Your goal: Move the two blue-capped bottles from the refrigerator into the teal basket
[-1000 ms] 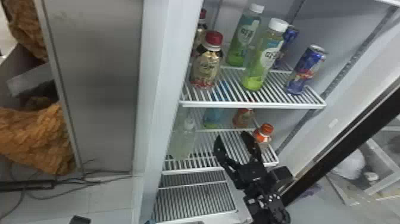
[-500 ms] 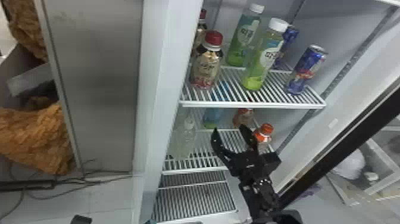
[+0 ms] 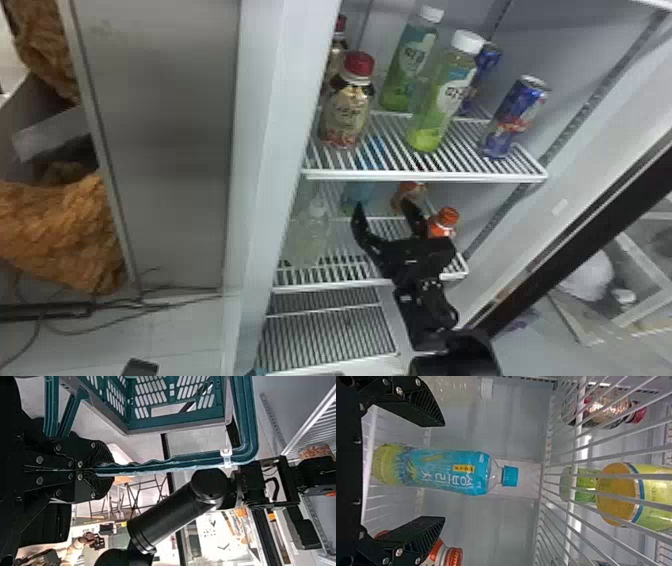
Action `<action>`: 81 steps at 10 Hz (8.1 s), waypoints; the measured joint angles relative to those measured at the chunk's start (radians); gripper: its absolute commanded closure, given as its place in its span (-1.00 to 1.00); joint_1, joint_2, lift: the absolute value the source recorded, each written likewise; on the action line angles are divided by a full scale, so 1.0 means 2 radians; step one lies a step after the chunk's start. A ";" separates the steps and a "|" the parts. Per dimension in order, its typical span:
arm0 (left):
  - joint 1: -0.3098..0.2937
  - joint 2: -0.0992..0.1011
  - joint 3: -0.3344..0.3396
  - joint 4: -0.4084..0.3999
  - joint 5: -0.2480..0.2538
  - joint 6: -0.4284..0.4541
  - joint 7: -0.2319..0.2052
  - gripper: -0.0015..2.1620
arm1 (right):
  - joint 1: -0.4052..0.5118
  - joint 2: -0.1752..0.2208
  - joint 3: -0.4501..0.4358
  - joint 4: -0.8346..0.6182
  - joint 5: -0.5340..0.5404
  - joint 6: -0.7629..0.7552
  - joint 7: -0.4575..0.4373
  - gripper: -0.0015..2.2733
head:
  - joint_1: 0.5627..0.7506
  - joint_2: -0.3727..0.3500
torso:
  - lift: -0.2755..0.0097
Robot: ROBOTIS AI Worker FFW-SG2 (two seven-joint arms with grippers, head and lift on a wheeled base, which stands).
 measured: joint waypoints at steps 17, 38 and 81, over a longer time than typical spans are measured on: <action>-0.015 0.005 -0.016 0.015 0.007 0.000 -0.001 0.11 | -0.133 -0.017 0.050 0.097 0.032 0.077 -0.057 -0.32 | 0.41 -0.94 | -0.09; -0.004 0.008 -0.006 0.015 0.011 0.000 -0.002 0.11 | 0.146 -0.017 -0.006 -0.224 -0.008 0.076 -0.011 -0.33 | 0.41 -0.94 | -0.09; 0.005 0.004 0.003 0.011 0.004 0.000 -0.002 0.11 | 0.379 0.043 -0.124 -0.534 -0.016 0.283 0.254 -0.74 | 0.41 -0.94 | -0.08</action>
